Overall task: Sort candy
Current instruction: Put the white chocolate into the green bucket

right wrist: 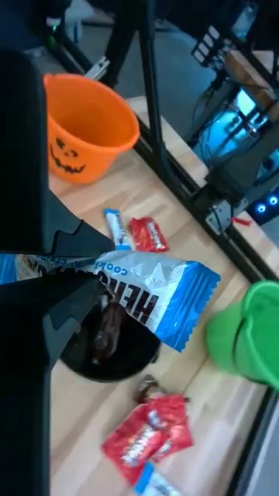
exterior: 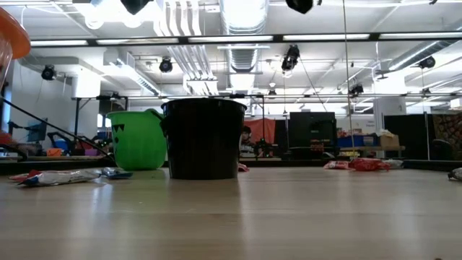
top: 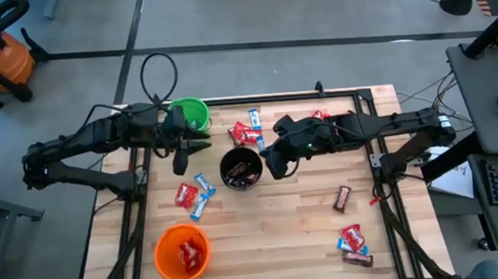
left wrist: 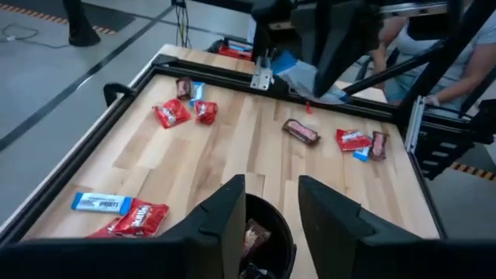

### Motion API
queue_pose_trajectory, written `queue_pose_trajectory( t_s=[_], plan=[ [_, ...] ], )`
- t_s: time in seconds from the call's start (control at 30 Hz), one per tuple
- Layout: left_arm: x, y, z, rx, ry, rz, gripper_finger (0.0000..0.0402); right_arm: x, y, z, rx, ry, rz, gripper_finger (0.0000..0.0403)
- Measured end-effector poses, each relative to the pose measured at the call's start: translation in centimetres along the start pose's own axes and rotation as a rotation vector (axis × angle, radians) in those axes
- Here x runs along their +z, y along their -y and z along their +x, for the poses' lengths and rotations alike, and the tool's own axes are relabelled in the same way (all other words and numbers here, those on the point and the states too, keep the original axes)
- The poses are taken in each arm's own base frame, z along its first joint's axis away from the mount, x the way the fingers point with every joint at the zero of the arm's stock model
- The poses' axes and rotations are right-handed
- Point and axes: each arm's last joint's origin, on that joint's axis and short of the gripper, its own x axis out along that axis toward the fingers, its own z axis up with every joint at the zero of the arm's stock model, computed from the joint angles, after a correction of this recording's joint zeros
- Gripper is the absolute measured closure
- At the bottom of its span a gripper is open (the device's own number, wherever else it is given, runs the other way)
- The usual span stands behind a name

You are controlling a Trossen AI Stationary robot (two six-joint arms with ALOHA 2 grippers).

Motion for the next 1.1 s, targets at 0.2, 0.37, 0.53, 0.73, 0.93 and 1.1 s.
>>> queue_pose_trajectory(
  t_s=[0.2, 0.37, 0.53, 0.73, 0.93, 1.1],
  plan=[
    [0.6, 0.2, 1.5, -0.052, 0.033, -0.01, 0.0257, 0.8, -1.5, 1.8, 0.079, -0.038, -0.079, 0.0391],
    [0.7, 0.2, 2.4, -0.084, 0.029, -0.003, 0.0228, 2.1, -3.2, 2.9, 0.127, -0.042, -0.164, 0.0391],
    [0.5, 0.5, 2.7, -0.184, 0.002, 0.013, 0.0218, 3.7, -4.6, 2.7, 0.155, -0.038, -0.221, 0.0391],
    [0.7, 0.9, 2.6, -0.315, 0.011, 0.043, 0.0217, 4.1, -5.3, 3.8, 0.151, -0.061, -0.263, 0.0391],
    [0.7, 0.9, 2.5, -0.336, 0.015, 0.048, 0.0217, 4.0, -5.6, 5.0, 0.163, -0.08, -0.267, 0.0391],
    [0.7, 0.9, 2.6, -0.335, 0.017, 0.068, 0.0217, 4.4, -5.9, 4.9, 0.176, -0.061, -0.264, 0.0391]
  ],
)
